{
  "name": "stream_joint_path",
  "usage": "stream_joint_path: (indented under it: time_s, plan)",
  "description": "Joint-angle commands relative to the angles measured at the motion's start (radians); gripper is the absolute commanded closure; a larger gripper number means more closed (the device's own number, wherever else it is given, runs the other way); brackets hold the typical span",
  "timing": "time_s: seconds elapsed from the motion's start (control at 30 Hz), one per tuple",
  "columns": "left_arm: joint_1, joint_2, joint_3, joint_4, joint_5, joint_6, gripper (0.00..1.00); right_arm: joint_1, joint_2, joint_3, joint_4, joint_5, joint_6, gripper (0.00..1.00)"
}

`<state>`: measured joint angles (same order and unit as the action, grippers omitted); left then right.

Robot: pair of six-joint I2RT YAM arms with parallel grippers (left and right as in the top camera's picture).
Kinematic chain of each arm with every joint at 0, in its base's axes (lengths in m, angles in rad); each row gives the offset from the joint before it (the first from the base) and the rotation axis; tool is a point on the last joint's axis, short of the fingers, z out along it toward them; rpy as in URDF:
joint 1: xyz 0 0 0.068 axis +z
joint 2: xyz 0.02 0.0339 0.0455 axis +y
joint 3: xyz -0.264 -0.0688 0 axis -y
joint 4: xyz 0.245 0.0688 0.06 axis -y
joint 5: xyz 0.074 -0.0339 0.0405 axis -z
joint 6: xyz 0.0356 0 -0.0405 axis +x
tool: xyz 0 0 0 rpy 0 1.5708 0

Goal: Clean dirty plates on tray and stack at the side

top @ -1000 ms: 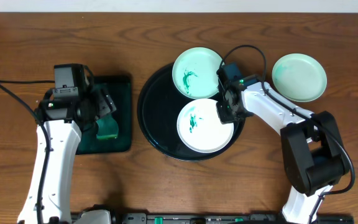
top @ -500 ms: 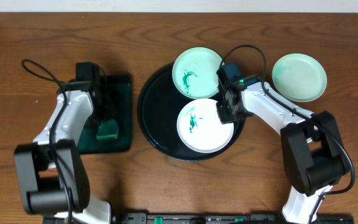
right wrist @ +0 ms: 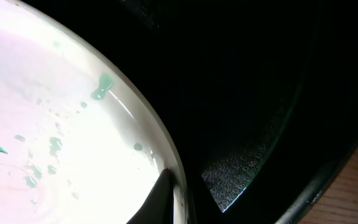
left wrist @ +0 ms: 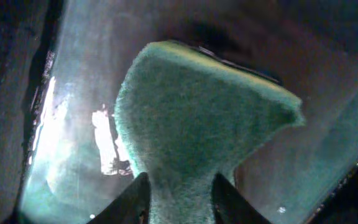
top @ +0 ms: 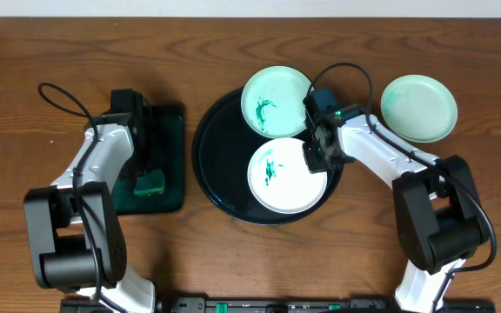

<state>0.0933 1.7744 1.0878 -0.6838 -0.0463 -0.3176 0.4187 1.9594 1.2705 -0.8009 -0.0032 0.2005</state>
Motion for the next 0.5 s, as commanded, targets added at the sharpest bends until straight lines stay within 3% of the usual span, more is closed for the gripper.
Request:
stream_joint_path:
  time_s: [0.0, 0.13, 0.27, 0.4, 0.47]
  plan:
    - [0.002, 0.005, -0.007, 0.005, -0.018, 0.000, 0.71, 0.028, 0.043, -0.024, 0.000, -0.032, 0.000, 0.99]
    - [0.002, 0.020, -0.007, 0.021, -0.017, 0.000, 0.69, 0.028, 0.043, -0.024, -0.001, -0.032, 0.000, 0.99]
    - [0.002, 0.043, -0.007, 0.032, -0.018, 0.000, 0.59, 0.028, 0.043, -0.024, -0.004, -0.032, 0.000, 0.99]
    - [0.002, 0.052, -0.007, 0.041, -0.017, 0.000, 0.59, 0.028, 0.043, -0.024, -0.008, -0.032, 0.000, 0.99]
    - [0.002, 0.053, -0.007, 0.045, -0.017, 0.000, 0.64, 0.028, 0.043, -0.024, -0.011, -0.032, 0.000, 0.99]
